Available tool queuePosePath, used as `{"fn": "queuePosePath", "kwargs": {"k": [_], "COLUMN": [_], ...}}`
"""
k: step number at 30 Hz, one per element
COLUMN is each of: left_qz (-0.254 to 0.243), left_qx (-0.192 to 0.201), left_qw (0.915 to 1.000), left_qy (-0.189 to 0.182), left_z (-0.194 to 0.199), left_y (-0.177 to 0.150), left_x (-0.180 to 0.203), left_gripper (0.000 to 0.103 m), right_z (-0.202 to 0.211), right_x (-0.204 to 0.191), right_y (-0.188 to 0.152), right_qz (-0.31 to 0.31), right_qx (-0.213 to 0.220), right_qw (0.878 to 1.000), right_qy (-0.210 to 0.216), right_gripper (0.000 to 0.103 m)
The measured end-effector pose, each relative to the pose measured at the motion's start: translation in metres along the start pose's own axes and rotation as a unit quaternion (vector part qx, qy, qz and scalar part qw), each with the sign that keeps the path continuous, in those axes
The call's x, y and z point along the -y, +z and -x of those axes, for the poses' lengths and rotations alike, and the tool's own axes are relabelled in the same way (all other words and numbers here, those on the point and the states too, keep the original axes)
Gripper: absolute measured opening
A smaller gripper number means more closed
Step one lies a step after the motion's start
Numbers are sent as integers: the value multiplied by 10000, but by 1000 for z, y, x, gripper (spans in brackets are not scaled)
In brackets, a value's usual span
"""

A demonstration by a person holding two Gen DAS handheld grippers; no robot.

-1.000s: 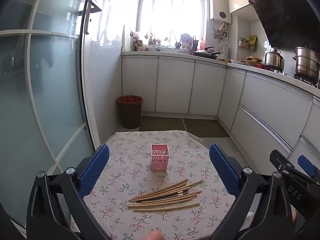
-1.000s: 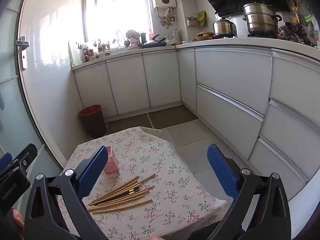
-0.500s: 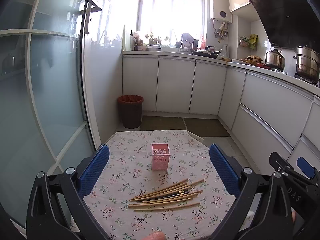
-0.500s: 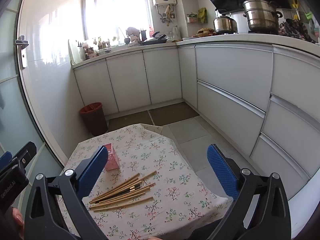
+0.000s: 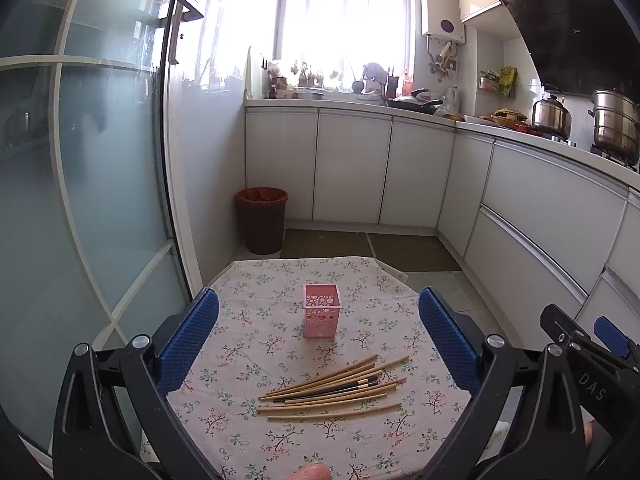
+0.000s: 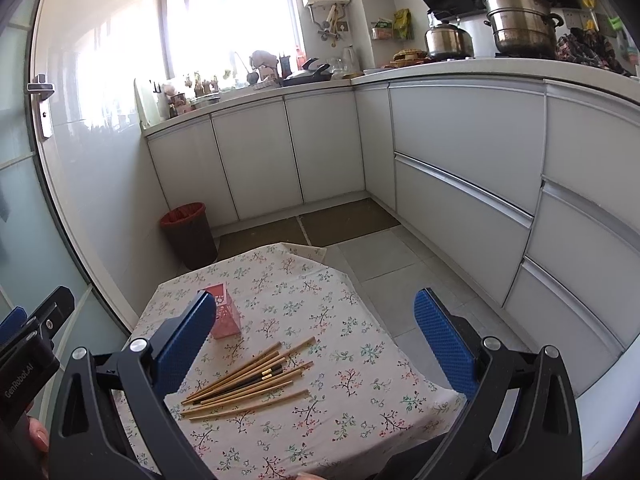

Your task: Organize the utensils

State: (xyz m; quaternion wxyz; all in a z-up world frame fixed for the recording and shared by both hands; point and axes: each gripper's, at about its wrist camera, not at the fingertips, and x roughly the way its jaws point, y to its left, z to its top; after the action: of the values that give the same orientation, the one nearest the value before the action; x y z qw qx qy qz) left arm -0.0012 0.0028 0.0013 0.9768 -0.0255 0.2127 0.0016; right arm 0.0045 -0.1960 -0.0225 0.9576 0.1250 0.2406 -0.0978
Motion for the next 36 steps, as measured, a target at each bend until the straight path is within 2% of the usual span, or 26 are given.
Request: {"fn": "queuePosePath", "kwargs": {"k": [36], "left_qz": [-9], "left_qx": [-67], "left_qw": [10000], "left_qy": [-1], "left_z": [-3], "left_y": [-3], "left_x": [1], "left_gripper": [96], "right_z": [-1], "right_x": [1], "right_y": [1], "right_qz": [-18], "right_qx": [-89], "right_qw": [10000], "right_qy": [-16], "right_gripper": [97]}}
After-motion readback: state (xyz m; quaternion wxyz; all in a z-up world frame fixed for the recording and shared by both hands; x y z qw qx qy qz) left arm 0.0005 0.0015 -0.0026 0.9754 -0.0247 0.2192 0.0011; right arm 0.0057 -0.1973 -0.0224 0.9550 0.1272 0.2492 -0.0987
